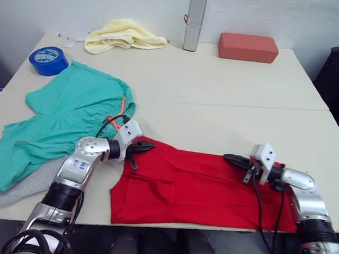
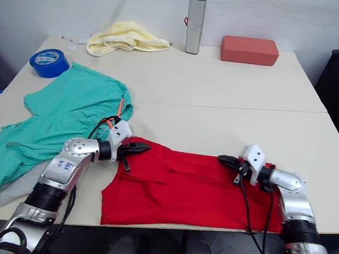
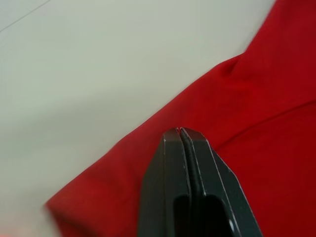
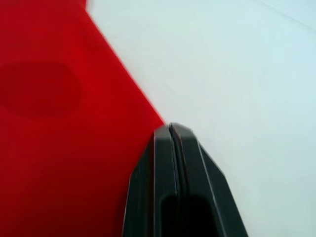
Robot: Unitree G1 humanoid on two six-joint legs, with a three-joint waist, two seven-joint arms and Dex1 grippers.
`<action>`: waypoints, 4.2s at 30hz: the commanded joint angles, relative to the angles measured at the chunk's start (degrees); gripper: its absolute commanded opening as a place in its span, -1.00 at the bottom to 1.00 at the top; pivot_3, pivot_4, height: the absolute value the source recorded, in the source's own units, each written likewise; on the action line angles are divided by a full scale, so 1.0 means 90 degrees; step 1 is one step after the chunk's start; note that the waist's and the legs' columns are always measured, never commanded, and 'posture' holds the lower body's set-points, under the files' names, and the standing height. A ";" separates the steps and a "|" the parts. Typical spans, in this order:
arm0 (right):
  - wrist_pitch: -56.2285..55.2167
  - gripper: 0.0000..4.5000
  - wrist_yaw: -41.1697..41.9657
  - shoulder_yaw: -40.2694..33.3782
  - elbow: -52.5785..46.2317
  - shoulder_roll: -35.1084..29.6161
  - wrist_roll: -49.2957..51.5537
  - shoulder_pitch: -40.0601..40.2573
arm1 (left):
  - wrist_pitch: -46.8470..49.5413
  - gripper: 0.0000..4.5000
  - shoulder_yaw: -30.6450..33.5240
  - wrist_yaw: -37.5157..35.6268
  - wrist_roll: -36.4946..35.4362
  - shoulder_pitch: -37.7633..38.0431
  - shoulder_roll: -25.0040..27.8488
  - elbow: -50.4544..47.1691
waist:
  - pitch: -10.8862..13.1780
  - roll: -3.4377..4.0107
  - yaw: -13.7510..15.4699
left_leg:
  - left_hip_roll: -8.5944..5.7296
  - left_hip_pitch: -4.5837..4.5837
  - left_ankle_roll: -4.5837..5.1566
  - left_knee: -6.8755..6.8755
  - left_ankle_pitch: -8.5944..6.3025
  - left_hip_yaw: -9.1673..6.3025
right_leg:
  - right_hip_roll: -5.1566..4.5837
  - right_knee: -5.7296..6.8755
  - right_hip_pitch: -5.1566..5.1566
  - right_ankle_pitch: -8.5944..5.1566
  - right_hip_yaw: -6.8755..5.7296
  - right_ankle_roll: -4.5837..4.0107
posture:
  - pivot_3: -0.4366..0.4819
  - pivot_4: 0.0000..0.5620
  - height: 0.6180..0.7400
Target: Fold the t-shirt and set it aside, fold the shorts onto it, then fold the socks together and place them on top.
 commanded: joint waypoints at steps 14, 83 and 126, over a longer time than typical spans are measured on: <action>0.1705 -0.62 0.1043 -0.1390 -0.1082 -0.1412 0.1477 0.1090 | -0.0217 -0.60 0.1080 -0.1162 -0.1409 0.0303 0.0470 -0.0914 | 0.0006 0.0012 -0.0025 | 0.0035 0.0049 -0.0029 -0.0023 -0.0011 0.0009 | -0.0003 -0.0006 0.0030 -0.0007 0.0019 -0.0014 | -0.05 -0.47 1.00; -0.0467 -0.98 -0.1228 0.0941 0.3704 -0.0331 -0.2091 -0.4027 | -0.1053 1.00 0.0996 -0.1316 -0.1235 0.0192 0.0628 -0.0370 | 0.0021 0.0036 -0.0251 | 0.0033 0.0052 -0.0025 -0.0050 0.0001 0.0084 | 0.0020 -0.0029 0.0002 0.0011 0.0016 -0.0003 | -0.05 -0.47 1.00; 0.9673 0.43 -0.3049 -0.2601 -0.3998 -0.0697 0.1528 0.0676 | -0.0014 -0.07 -0.0682 -0.2738 0.0366 -0.1876 0.0509 0.2462 | -0.0028 -0.0024 -0.0091 | 0.0000 -0.0047 -0.0005 0.0000 0.0000 0.0040 | 0.0019 0.0013 -0.0074 0.0012 0.0003 -0.0003 | -0.05 -0.47 1.00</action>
